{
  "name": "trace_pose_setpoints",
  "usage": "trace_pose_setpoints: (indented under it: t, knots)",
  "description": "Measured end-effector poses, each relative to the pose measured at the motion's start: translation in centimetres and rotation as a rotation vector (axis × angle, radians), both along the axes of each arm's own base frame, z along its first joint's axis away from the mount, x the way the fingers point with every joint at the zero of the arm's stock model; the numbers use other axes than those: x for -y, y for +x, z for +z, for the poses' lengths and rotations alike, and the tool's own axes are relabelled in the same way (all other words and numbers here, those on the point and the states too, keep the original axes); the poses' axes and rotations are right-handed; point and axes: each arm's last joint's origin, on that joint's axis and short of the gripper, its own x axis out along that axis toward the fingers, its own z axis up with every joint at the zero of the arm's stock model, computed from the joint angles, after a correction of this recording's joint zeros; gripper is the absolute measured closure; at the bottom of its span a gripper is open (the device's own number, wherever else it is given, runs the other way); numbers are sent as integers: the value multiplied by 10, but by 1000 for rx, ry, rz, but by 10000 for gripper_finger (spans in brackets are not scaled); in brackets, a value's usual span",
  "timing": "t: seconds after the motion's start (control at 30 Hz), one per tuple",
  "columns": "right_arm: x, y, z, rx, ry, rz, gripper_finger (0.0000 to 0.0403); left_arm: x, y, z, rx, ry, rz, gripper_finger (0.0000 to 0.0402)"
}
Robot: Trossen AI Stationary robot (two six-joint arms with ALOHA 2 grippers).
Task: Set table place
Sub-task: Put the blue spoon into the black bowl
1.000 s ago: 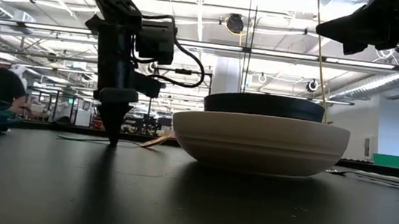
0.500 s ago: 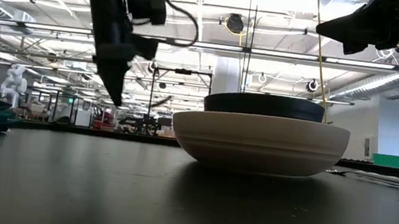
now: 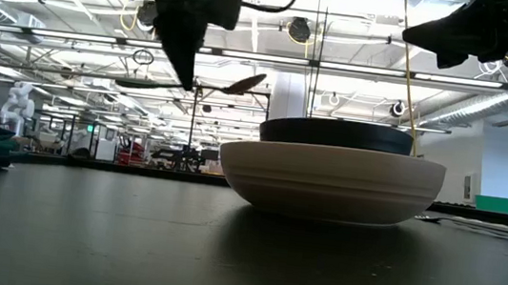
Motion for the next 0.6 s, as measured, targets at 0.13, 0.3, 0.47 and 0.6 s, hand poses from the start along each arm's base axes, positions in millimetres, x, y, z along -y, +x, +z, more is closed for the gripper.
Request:
trace_pose_setpoints:
  t: [0.13,0.3,0.47,0.6]
  knots:
    - [0,0,0,-1,0,0,403,6,19,4,-17,4,-44,395]
    - [0,0,-1,-7,-2,1,403,15,34,1,-41,10,-95,374]
    - [0,0,-1,-9,-3,1,403,18,40,-5,-69,9,-113,385]
    - [0,0,-1,-10,-3,2,403,19,41,-8,-83,7,-117,395]
